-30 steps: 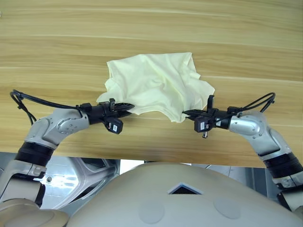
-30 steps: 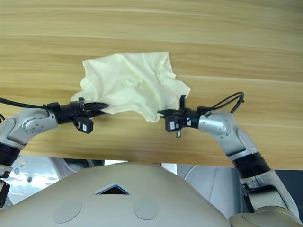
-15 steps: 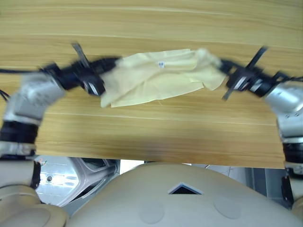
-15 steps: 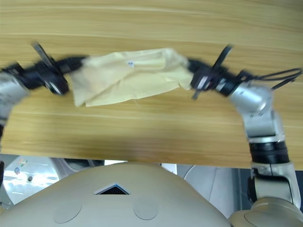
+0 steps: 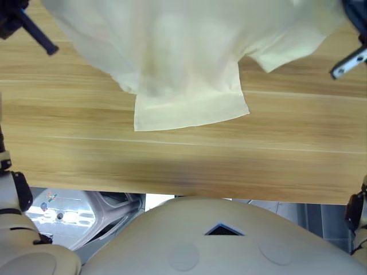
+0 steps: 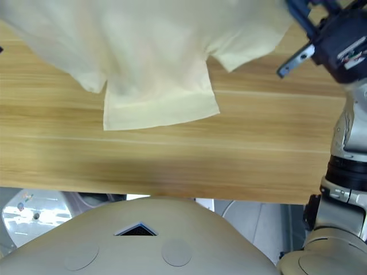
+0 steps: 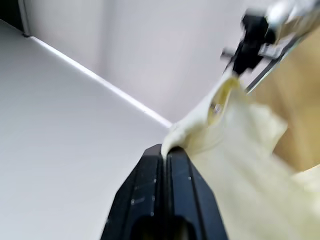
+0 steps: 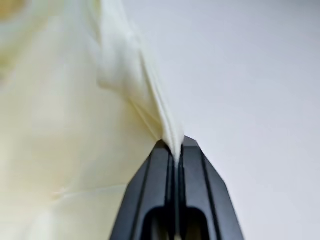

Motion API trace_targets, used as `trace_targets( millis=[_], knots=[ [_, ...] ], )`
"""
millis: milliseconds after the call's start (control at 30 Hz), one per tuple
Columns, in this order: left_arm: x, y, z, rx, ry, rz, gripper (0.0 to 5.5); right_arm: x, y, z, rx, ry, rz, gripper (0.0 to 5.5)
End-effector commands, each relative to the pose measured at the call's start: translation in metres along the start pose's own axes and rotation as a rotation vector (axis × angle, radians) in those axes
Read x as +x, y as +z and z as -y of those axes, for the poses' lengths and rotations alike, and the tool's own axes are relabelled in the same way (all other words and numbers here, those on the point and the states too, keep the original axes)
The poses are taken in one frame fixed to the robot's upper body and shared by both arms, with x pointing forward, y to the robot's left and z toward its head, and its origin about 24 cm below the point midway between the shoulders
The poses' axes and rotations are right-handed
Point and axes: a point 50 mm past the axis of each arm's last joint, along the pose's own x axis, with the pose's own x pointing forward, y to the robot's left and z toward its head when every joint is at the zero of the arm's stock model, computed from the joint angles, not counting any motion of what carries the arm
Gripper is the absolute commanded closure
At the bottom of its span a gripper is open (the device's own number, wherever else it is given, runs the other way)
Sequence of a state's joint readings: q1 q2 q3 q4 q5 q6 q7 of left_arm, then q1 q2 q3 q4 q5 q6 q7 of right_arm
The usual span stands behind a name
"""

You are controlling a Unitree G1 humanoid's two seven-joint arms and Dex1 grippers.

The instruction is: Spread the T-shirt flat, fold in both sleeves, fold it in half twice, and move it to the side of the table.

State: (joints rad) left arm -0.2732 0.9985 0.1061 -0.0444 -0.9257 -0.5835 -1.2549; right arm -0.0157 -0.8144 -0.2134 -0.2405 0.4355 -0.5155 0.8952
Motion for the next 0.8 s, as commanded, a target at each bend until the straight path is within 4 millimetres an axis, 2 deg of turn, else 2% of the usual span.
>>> trace_targets(
  millis=[33,267,333,400,467,500,533,567,600,633,667,700,733,767,800],
  knots=[
    [-0.003,0.038,0.014,-0.179,-0.234,0.283,5.49,-0.010,0.025,-0.011,0.097,0.171,0.219,5.50],
    [-0.003,0.053,0.004,-0.351,-0.264,0.564,5.49,-0.009,0.028,-0.003,0.243,0.233,0.408,5.50],
    [0.000,0.056,0.006,-0.349,-0.287,0.576,5.49,-0.010,0.032,-0.001,0.249,0.243,0.442,5.50],
    [0.008,0.047,0.015,-0.369,-0.323,0.476,5.49,-0.004,0.026,-0.008,0.235,0.291,0.383,5.50],
    [0.023,0.010,0.028,-0.386,-0.407,0.213,5.49,0.017,-0.005,-0.011,0.193,0.286,0.151,5.50],
    [0.027,-0.023,0.022,-0.340,-0.416,0.031,5.49,0.033,-0.030,-0.002,0.130,0.239,-0.016,5.50],
    [0.033,-0.061,-0.001,-0.279,-0.363,-0.176,5.49,0.055,-0.057,0.022,0.080,0.126,-0.178,5.50],
    [0.044,-0.088,-0.028,-0.240,-0.290,-0.350,5.49,0.074,-0.077,0.048,0.015,0.023,-0.310,5.50],
    [0.061,-0.109,-0.064,-0.189,-0.144,-0.549,5.49,0.097,-0.091,0.086,-0.050,-0.141,-0.451,5.50],
    [0.080,-0.117,-0.106,-0.074,0.098,-0.751,5.49,0.115,-0.090,0.132,-0.108,-0.381,-0.561,5.50],
    [0.092,-0.109,-0.143,0.101,0.328,-0.901,5.49,0.124,-0.075,0.171,-0.174,-0.606,-0.613,5.50],
    [0.103,-0.074,-0.189,0.358,0.633,-0.947,5.49,0.123,-0.041,0.213,-0.293,-0.886,-0.594,5.50],
    [0.110,-0.018,-0.228,0.447,0.974,-0.756,5.49,0.114,0.004,0.248,-0.384,-1.156,-0.478,5.50],
    [0.104,0.041,-0.254,0.573,1.239,-0.574,5.49,0.089,0.052,0.273,-0.547,-1.466,-0.328,5.50],
    [0.093,0.090,-0.265,0.714,1.426,-0.387,5.49,0.062,0.092,0.278,-0.772,-1.705,-0.166,5.50]
  ],
)
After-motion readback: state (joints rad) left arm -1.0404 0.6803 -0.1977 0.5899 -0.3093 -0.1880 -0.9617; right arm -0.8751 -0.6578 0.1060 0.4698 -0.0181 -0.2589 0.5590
